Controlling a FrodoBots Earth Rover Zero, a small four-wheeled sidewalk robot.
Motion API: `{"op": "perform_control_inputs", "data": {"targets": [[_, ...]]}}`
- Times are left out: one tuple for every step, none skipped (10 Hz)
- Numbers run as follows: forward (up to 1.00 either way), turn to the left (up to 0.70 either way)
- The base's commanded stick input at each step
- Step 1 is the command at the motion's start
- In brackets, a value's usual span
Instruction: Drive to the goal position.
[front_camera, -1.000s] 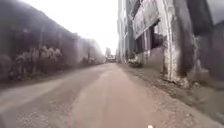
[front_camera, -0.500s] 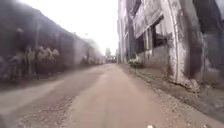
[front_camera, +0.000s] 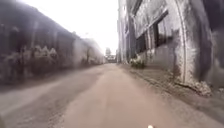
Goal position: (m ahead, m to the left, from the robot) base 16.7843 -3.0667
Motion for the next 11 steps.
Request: {"op": "perform_control_inputs", "data": {"targets": [[0.5, 0.0], [0.5, 0.0], [0.5, 0.0], [0.5, 0.0], [0.5, 0.0], [0.5, 0.0], [0.5, 0.0], [0.5, 0.0], [0.5, 0.0], [0.5, 0.0], [0.5, 0.0]]}}
